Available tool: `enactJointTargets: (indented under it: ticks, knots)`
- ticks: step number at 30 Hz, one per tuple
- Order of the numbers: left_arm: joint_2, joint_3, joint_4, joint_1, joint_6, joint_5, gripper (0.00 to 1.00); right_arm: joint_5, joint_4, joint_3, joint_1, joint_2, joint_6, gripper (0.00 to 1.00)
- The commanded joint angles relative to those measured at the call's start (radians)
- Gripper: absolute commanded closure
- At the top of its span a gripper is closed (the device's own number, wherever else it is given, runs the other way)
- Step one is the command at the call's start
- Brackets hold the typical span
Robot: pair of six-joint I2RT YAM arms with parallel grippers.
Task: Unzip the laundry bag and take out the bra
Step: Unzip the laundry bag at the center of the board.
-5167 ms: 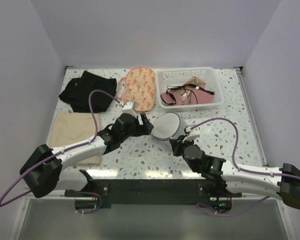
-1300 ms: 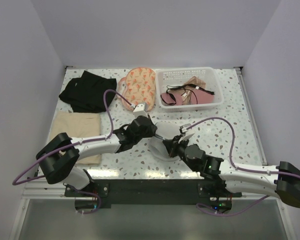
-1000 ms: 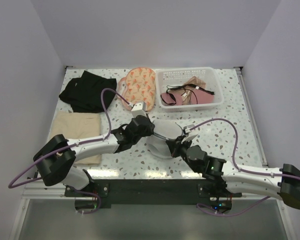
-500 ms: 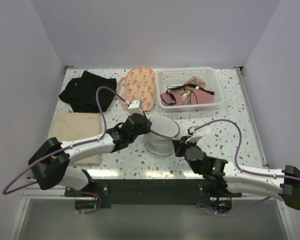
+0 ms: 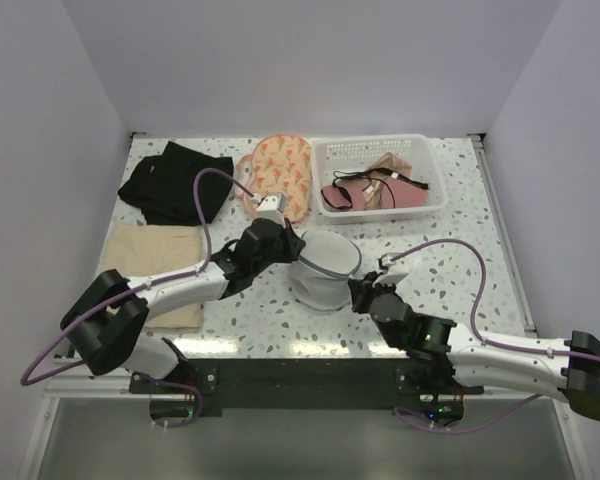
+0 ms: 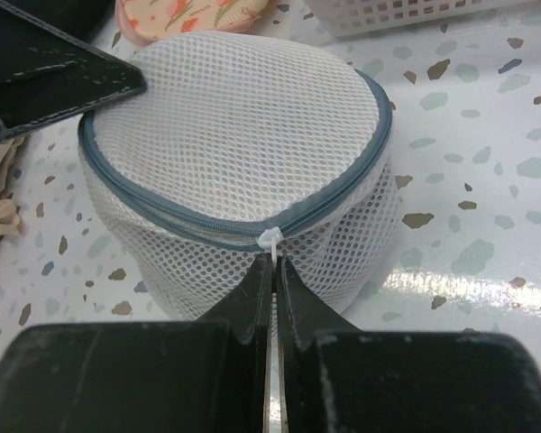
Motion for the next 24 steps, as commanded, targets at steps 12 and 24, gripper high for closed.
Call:
enactJointTargets:
  ticks: [12, 24]
  knots:
    - [0.276, 0.24, 0.122, 0.051, 0.131, 0.053, 0.83, -0.13, 0.128, -0.029, 0.002, -0.005, -0.064, 1.0]
    - [0.181, 0.228, 0.006, 0.054, 0.135, -0.06, 0.18, -0.13, 0.177, 0.02, 0.001, 0.066, -0.097, 1.0]
